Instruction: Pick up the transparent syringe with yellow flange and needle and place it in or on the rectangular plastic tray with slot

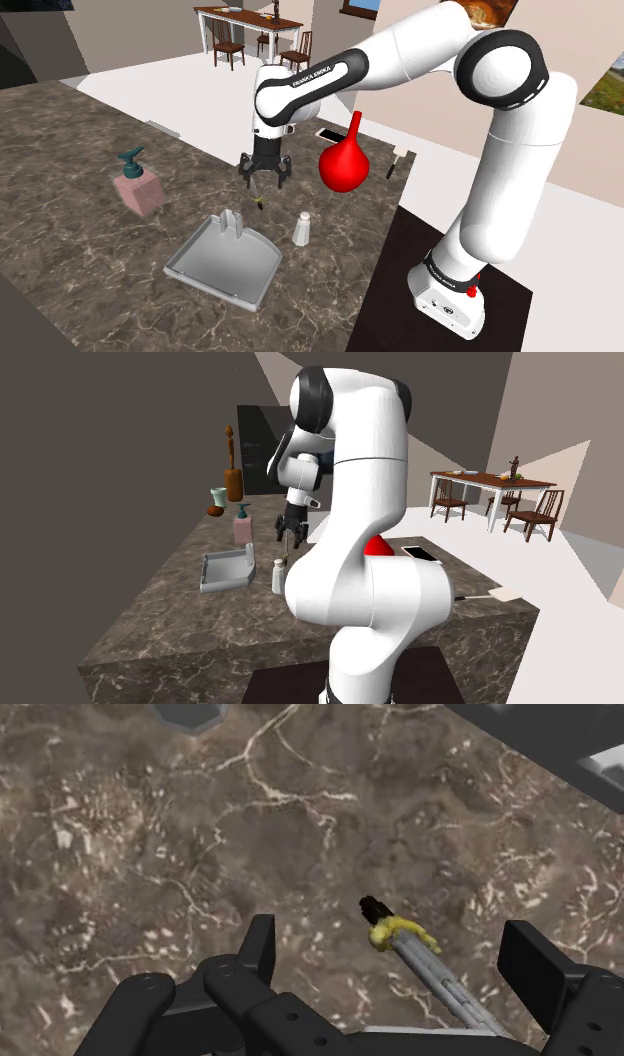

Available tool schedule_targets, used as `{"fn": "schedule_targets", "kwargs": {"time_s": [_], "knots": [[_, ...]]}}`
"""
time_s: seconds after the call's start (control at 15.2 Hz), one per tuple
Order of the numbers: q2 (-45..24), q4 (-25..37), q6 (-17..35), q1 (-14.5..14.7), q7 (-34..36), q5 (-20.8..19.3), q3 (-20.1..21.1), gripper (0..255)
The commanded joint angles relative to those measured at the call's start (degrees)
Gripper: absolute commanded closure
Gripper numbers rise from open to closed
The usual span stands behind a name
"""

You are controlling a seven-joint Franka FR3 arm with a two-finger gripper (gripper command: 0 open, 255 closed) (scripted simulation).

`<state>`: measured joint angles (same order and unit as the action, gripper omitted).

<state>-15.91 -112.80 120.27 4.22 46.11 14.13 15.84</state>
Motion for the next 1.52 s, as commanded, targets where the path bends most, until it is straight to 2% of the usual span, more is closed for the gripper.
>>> {"fn": "schedule_targets", "kwargs": {"time_s": [0.0,0.33,0.86,0.92,1.45], "knots": [[-1.33,0.02,1.35,0.37,0.57,-0.05,0.03,0],[-3.26,-1.87,5.27,1.07,0.56,0.02,0.26,0],[-3.26,-1.87,5.26,1.07,0.56,0.02,0.26,0],[-3.26,-1.87,5.26,1.07,0.56,0.02,0.26,255],[-3.26,-1.87,5.26,1.07,0.56,0.02,0.26,255]]}}
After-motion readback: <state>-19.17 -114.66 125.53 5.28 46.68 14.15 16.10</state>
